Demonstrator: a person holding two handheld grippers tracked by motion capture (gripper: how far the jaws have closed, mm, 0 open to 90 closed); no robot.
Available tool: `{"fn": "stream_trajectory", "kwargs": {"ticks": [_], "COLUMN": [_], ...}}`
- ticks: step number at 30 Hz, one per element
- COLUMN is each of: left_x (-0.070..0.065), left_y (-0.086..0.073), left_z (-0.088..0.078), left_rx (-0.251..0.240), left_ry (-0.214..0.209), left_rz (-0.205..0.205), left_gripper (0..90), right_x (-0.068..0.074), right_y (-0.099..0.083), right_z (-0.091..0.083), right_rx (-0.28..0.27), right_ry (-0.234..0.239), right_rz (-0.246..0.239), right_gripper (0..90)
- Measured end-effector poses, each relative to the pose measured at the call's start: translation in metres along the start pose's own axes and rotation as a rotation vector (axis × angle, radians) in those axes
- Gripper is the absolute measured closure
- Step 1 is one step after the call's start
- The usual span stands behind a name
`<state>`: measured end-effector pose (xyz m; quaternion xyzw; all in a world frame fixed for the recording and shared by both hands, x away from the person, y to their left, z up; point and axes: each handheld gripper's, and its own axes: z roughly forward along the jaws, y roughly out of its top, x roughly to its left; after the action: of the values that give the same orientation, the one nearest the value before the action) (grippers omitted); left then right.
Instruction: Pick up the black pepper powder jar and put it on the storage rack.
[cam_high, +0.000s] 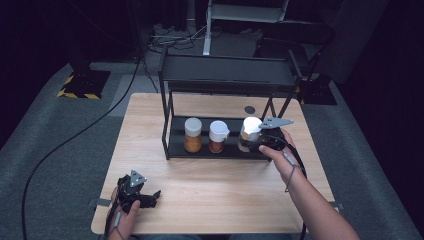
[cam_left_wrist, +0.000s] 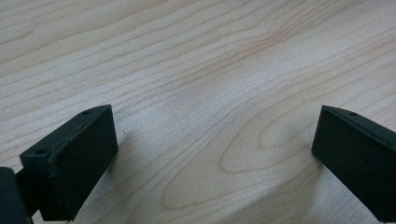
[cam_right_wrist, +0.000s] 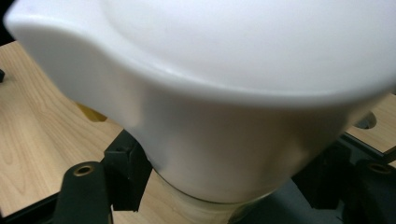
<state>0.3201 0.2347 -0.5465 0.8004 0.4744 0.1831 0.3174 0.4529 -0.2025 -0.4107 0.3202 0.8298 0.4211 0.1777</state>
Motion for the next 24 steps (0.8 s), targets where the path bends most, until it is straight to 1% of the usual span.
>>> {"fn": "stream_trajectory", "kwargs": {"ticks": [8,13,17,24], "left_x": [0.0,0.0,0.0,-0.001], "left_y": [0.0,0.0,0.0,0.0], "left_z": [0.0,0.0,0.0,0.0], "left_rx": [0.001,0.0,0.001,0.002], "left_ry": [0.002,0.002,0.001,0.002], "left_rz": [-0.003,-0.002,-0.002,-0.004], "left_gripper": [0.0,0.0,0.0,0.0], "right_x": [-0.009,-0.012,-0.015,-0.019], "right_y": [-0.001,-0.002,-0.005,-0.012], "right_z": [0.013,0.022,0.029,0.037], "right_rx": [0.0,0.002,0.002,0.018], "right_ry": [-0.007,-0.01,-0.01,-0.012], "right_rz": [0.009,0.012,0.014,0.017], "right_gripper": [31.1,31.1,31.1,31.1]}}
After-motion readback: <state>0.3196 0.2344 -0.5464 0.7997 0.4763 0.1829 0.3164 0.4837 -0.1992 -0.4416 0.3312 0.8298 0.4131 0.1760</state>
